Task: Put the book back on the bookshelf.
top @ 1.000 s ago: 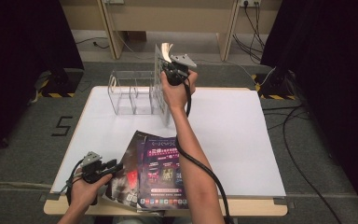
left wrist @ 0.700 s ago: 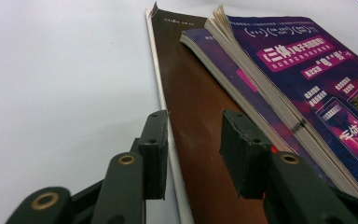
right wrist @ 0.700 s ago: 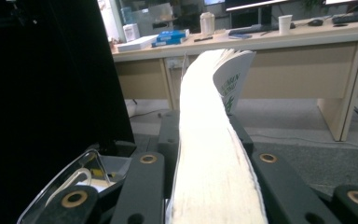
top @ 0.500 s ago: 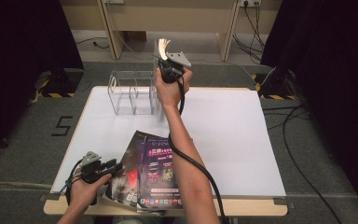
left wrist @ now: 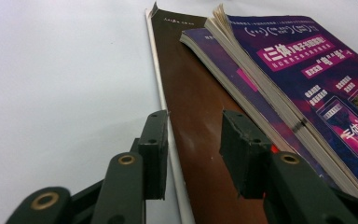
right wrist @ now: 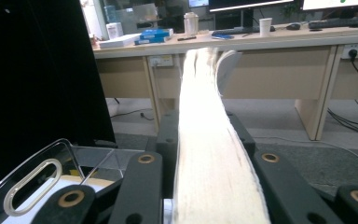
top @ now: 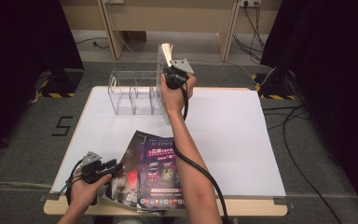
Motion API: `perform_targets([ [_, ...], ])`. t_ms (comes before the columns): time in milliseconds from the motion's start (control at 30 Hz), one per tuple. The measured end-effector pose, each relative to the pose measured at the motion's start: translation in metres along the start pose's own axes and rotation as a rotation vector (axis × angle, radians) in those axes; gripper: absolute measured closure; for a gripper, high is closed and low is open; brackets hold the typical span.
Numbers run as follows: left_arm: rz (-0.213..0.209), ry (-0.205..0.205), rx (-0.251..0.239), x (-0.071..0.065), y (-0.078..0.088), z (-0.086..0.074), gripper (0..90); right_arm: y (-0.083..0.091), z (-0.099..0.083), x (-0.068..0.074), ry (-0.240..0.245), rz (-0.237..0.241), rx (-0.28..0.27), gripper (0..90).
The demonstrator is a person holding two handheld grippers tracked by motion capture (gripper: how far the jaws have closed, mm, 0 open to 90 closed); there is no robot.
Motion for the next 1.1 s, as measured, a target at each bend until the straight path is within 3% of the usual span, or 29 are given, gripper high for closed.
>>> perform_targets([
  [467,-0.003,-0.008,0.002,-0.003,-0.001,0.000,60.8,0.009,0.001,-0.011,0.035,0.007,0.003,56.4],
  [900,0.000,-0.010,-0.004,-0.004,-0.002,0.000,59.9,0.020,0.001,-0.014,0.061,0.035,-0.005,52.5],
  [1100,0.003,-0.012,-0.007,-0.004,-0.001,0.001,59.5,0.029,0.003,-0.015,0.047,0.052,-0.012,51.6],
])
Point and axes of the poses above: each handheld gripper's, and its own axes: y roughly backward along the jaws, z roughly out of its top, x roughly to its left, the point moved 5 cm from there along -y, roughly forward along the jaws, and after that the axes turned 7 degrees about -z, right-handed, at the moved point
